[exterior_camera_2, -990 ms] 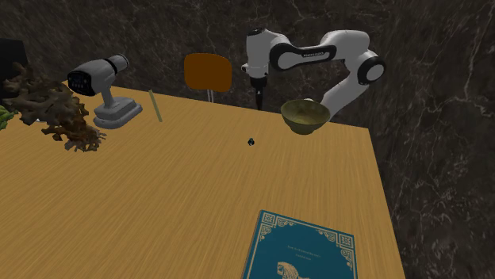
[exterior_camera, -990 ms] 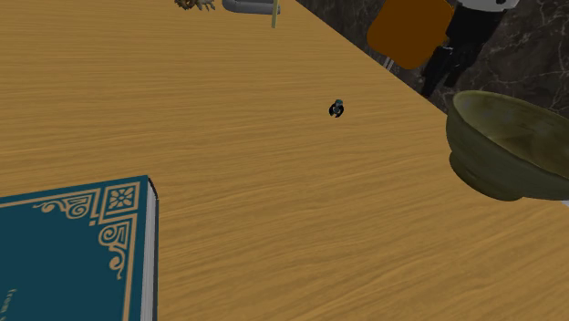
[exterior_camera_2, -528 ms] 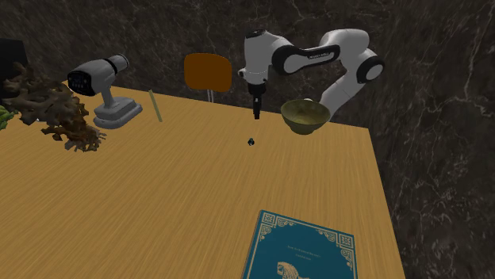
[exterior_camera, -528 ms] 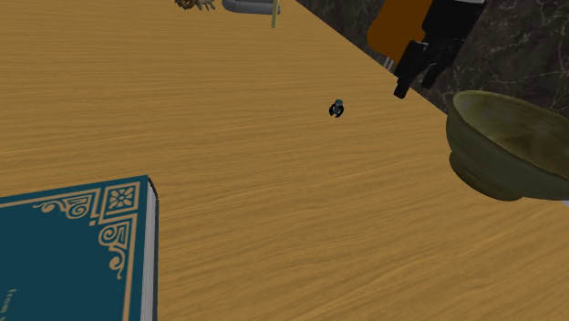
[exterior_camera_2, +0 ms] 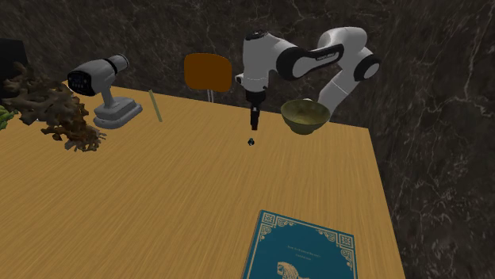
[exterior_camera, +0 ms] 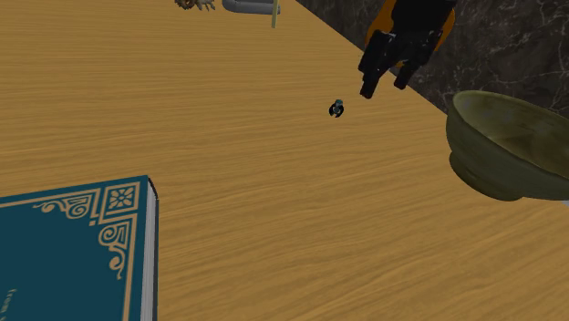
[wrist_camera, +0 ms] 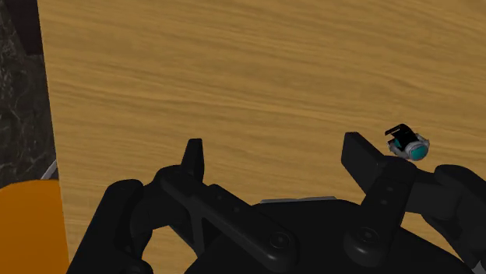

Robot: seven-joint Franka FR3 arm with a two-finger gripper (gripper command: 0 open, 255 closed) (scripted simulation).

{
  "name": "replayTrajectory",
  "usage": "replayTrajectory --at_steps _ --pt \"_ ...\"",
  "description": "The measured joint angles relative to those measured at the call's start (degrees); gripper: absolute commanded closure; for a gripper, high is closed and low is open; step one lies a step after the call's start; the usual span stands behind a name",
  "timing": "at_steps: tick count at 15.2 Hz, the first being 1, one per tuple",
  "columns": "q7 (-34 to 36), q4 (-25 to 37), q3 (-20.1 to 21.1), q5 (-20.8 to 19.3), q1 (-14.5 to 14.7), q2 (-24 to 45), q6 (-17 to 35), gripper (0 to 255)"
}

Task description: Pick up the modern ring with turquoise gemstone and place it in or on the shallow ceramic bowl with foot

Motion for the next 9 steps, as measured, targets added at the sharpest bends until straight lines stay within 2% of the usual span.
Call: replayTrajectory --at_steps 6,9 --pt "8.8 8.97 7.19 1.08 0.34 7.91 1.78 0" --pt "10.23 9.75 8.48 0.93 0.24 9.66 3.25 0"
